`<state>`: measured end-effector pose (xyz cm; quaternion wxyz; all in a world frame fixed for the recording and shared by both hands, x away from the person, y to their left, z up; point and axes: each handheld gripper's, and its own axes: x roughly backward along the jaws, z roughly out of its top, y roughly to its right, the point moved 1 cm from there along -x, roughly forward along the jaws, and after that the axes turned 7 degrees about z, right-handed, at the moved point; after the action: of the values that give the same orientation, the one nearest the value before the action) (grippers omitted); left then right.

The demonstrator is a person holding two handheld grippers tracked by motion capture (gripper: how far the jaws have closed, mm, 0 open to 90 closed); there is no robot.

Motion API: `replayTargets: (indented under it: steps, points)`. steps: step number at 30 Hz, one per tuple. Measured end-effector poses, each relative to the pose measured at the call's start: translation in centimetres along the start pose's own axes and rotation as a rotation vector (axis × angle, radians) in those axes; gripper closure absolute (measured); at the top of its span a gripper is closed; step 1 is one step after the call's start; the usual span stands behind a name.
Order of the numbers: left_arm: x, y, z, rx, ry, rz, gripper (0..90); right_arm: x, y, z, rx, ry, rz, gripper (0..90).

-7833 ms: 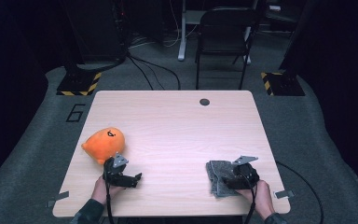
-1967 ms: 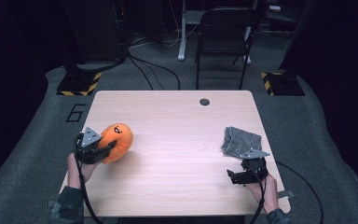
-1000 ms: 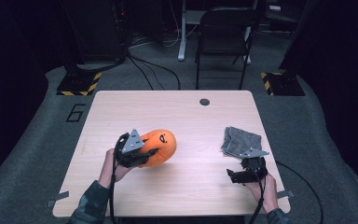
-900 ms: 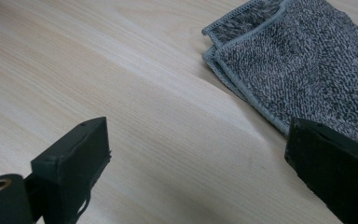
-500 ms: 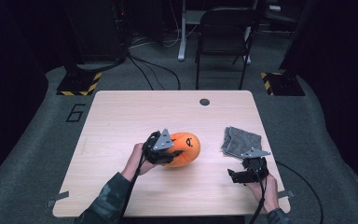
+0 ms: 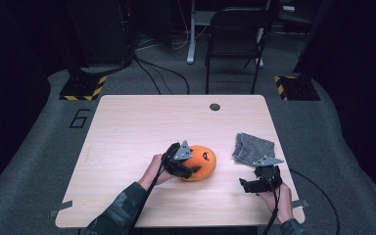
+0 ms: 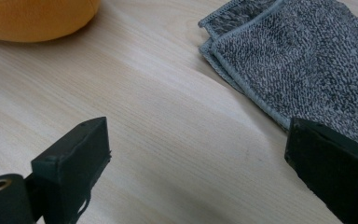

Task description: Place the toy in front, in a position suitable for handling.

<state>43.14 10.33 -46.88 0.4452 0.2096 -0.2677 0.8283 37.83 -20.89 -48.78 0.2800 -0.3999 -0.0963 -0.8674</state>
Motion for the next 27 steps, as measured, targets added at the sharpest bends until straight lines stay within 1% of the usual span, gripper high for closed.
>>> replayTargets:
  steps: [1,2,3,4,5,6,7,9,12,13,14,15,16,17,18,20,22,23,25,27]
  points:
    - [0.4,0.0,0.2,-0.001,0.003,0.017,19.5,0.0,0.0,0.0,-0.004,0.001,0.001,6.0]
    - [0.9,-0.2,0.3,0.017,0.023,0.013,16.3,0.0,0.0,0.0,-0.003,0.001,0.001,6.0]
    - [1.5,-0.3,0.5,0.047,0.052,-0.004,15.5,0.0,0.0,0.0,-0.002,-0.003,0.001,6.0]
    - [2.2,-0.5,0.7,0.066,0.067,-0.007,15.4,0.1,0.0,0.0,-0.002,-0.006,0.007,6.0]
    - [2.6,-0.6,0.8,0.078,0.072,-0.007,15.2,0.1,0.0,0.0,0.003,0.005,-0.002,6.0]
    - [3.1,-0.7,0.7,0.089,0.079,-0.005,15.0,0.2,0.0,0.0,-0.007,0.005,-0.002,6.0]
    - [3.5,-0.8,0.6,0.113,0.081,-0.005,14.9,0.3,0.0,0.0,-0.005,0.005,-0.004,6.0]
    - [4.0,-0.9,0.2,0.133,0.064,0.015,14.4,0.4,0.1,0.0,-0.004,0.009,-0.004,6.0]
    - [4.5,-0.8,-1.0,0.176,0.04,0.023,14.1,0.7,0.3,0.0,-0.003,0.015,-0.01,6.0]
    - [4.6,-0.7,-1.3,0.183,0.037,0.034,14.1,0.8,0.3,0.0,-0.014,0.02,-0.013,6.0]
    - [4.7,-0.5,-1.6,0.206,0.034,0.029,14.0,0.9,0.4,0.0,-0.012,0.024,-0.011,6.1]
    - [4.9,-0.4,-1.9,0.217,0.031,0.031,14.3,1.0,0.6,0.1,-0.013,0.026,-0.009,6.0]
    - [5.1,-0.1,-2.3,0.23,0.034,0.046,14.3,1.0,0.6,0.1,-0.019,0.027,-0.015,6.0]
    - [5.3,0.0,-2.6,0.232,0.033,0.054,14.5,1.0,0.8,0.2,-0.016,0.033,-0.015,6.1]
    - [5.5,0.2,-2.9,0.251,0.044,0.06,14.8,1.0,0.8,0.3,-0.032,0.035,-0.022,6.1]
    - [5.8,0.7,-3.8,0.272,0.046,0.067,15.3,0.9,1.0,0.5,-0.023,0.036,-0.02,6.1]
    - [5.8,1.1,-4.4,0.258,0.029,0.079,15.8,0.9,1.3,0.9,-0.043,0.039,-0.023,6.1]
    - [5.8,1.2,-4.6,0.262,0.022,0.073,15.8,0.8,1.5,1.1,-0.043,0.046,-0.024,6.1]
    - [5.8,1.1,-4.8,0.282,0.027,0.067,16.1,0.7,2.0,1.5,-0.052,0.059,-0.026,6.2]
    - [5.8,1.1,-4.8,0.272,0.023,0.07,16.2,0.3,2.4,1.6,-0.065,0.061,-0.027,6.2]
